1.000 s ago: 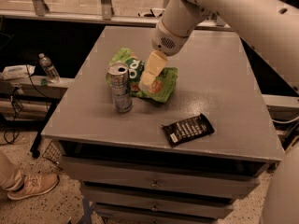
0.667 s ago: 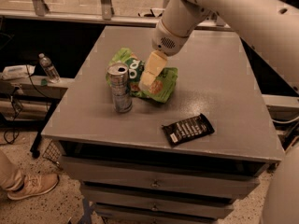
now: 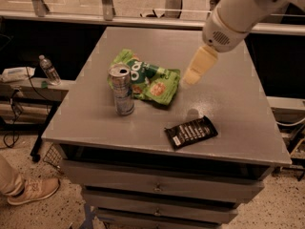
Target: Move green rice chip bag near redbull can
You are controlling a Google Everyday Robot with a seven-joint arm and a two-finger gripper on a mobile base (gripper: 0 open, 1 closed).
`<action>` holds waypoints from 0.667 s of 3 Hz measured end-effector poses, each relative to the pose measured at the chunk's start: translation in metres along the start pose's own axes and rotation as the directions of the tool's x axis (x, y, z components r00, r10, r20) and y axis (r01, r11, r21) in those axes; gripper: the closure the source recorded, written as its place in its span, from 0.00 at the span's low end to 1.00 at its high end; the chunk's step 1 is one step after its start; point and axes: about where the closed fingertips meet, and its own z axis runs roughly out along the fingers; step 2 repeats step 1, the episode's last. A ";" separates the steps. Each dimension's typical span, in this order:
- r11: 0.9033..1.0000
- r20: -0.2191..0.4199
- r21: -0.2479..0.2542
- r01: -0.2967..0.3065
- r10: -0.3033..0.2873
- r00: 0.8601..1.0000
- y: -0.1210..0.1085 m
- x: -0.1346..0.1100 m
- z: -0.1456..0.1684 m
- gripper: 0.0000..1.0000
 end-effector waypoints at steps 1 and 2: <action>0.989 0.021 0.098 -0.111 0.110 0.994 -0.018 0.059 -0.048 0.00; 0.989 0.021 0.098 -0.111 0.110 0.994 -0.018 0.059 -0.048 0.00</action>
Offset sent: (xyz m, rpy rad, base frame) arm 0.0000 0.0000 0.0000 0.0000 0.0000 0.0000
